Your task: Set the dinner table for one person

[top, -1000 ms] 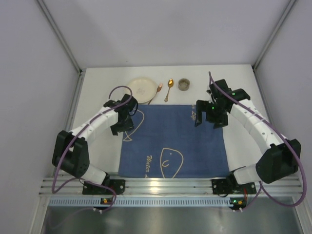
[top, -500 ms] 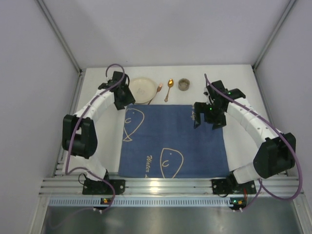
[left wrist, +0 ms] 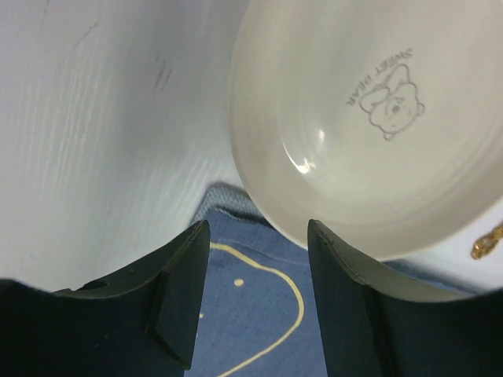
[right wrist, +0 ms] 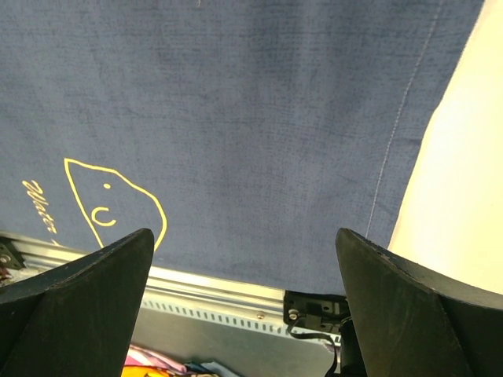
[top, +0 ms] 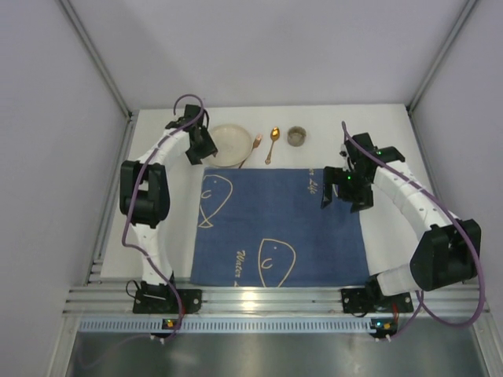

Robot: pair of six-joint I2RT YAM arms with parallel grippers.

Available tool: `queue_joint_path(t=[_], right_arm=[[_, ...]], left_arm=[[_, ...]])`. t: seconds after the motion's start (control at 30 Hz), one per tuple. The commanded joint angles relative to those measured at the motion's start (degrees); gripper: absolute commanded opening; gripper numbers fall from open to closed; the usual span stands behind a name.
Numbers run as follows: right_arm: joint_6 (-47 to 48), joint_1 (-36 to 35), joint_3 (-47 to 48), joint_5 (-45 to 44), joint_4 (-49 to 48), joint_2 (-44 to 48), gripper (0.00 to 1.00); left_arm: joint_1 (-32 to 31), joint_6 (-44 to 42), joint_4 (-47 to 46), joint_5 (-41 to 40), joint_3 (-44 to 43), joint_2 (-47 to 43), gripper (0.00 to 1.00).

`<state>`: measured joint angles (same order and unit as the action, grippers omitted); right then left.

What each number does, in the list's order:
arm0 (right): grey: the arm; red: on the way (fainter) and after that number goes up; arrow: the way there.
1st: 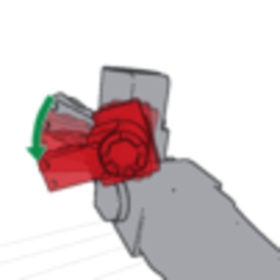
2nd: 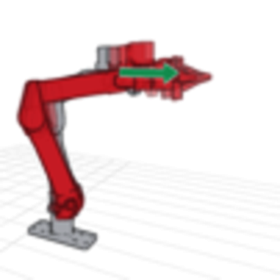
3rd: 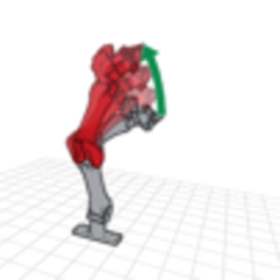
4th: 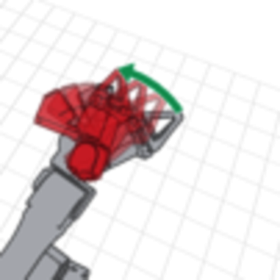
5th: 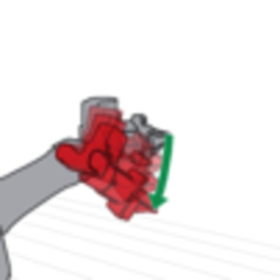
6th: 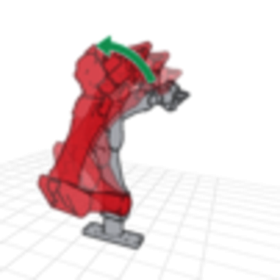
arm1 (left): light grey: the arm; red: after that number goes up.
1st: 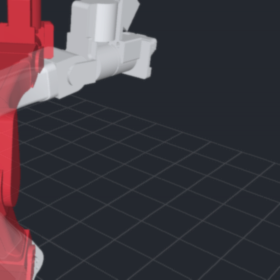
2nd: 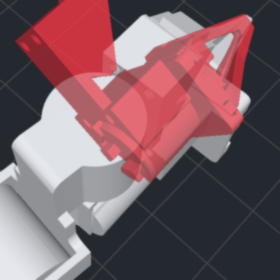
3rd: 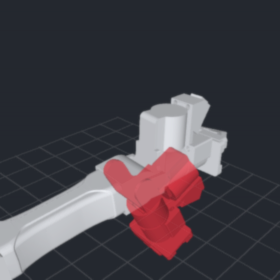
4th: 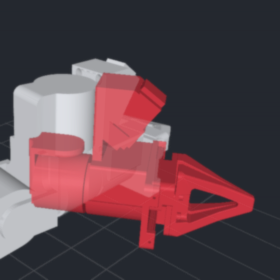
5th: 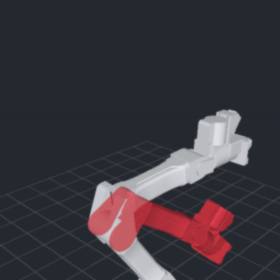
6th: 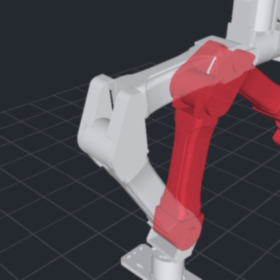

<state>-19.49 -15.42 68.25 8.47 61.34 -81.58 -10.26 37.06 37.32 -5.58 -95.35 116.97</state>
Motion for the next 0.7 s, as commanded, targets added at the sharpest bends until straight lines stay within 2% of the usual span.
queue_joint_path(t=[0.0, 0.17, 0.27, 0.37, 0.4, 0.5, 0.53, 0.67], right_arm=[[0.8, 2.1, 0.0, -0.1, -0.8, 2.4, 1.00], [0.9, 3.4, 1.5, 0.0, -0.3, 1.6, 1.00], [1.0, 3.7, 2.5, -0.1, 0.1, 0.9, 1.00], [1.1, 4.0, 2.9, -0.1, 0.4, 0.4, 1.00], [1.3, 4.1, 3.0, -0.1, 0.5, 0.2, 1.00], [1.4, 4.3, 3.5, -0.2, 0.6, -0.2, 1.00], [1.4, 4.3, 3.7, -0.2, 0.7, -0.3, 1.00], [1.6, 4.3, 5.0, -0.2, 1.0, -1.0, 1.00]], left_arm=[[0.9, -1.7, 0.2, -0.7, -4.6, 3.5, 0.58], [1.3, -2.3, -0.5, 0.2, -6.8, 7.5, 0.55], [1.5, -2.8, 0.3, 0.7, -9.2, 9.8, 0.48], [1.6, -3.0, 1.1, 0.0, -11.3, 11.7, 0.32], [1.7, -3.1, 1.3, -0.1, -11.9, 12.0, 0.21], [2.3, -3.1, 1.4, 0.0, -12.7, 12.7, 0.03], [2.4, -3.1, 1.6, 0.0, -12.8, 12.6, 0.00], [3.4, -3.6, 1.8, -0.1, -13.2, 10.3, 0.00]])
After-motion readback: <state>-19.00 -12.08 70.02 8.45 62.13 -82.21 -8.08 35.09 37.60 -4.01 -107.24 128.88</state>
